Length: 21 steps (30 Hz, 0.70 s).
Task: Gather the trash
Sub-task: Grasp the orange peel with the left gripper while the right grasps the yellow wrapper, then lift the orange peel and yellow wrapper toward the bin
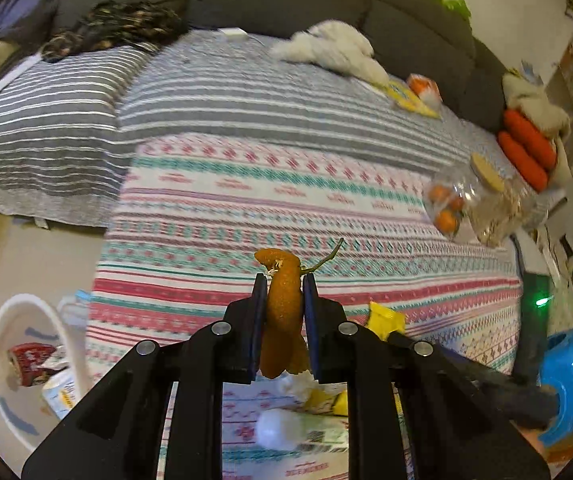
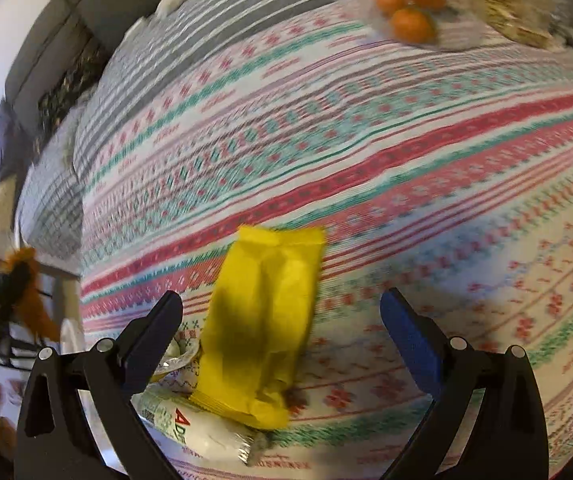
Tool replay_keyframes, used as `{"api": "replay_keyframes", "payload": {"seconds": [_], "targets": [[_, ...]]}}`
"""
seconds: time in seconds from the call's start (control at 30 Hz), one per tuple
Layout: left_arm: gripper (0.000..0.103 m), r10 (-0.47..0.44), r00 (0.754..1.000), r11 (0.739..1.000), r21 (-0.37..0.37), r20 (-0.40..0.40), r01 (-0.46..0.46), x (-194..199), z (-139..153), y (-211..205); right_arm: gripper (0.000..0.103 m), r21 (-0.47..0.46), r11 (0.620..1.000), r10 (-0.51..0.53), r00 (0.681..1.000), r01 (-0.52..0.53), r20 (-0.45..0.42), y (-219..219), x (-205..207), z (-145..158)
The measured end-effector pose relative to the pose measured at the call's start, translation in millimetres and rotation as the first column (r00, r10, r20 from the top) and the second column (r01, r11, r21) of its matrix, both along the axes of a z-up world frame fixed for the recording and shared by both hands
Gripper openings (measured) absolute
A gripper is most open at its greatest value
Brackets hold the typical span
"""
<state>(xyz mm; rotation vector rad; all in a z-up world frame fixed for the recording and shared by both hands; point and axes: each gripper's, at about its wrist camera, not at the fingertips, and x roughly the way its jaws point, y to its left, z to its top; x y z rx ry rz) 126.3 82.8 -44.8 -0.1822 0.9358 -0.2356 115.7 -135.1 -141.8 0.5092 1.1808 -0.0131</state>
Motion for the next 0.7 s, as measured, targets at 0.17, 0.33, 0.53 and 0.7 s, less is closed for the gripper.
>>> {"api": "replay_keyframes", "payload": {"seconds": [0.17,0.33,0.53,0.7], "targets": [[0.017,0.023,1.000,0.999,0.030,0.010,-0.024,-5.2,1.8,18.2,0.076,-0.129,0.989,0.077,0.997,-0.073,0.023,29.5,3.5,-7.3],[0.017,0.041,0.999,0.999,0.013,0.011,-0.041,-5.0,3.3,29.6,0.042,-0.061,0.995,0.079,0.993,-0.074,0.085,15.0,6.4,3.0],[0.017,0.035,0.997,0.999,-0.028,0.073,-0.033,-9.6,15.2,23.7,0.041,-0.082,0.996,0.062,0.957,-0.040,0.284,-7.7,-0.8,49.3],[0.017,0.044,0.990,0.999,-0.027,0.133,-0.041,-16.6,23.3,17.1,0.041,-0.198,0.980,0.092,0.882,0.001,0.463,-5.6,-14.5,92.5]]}}
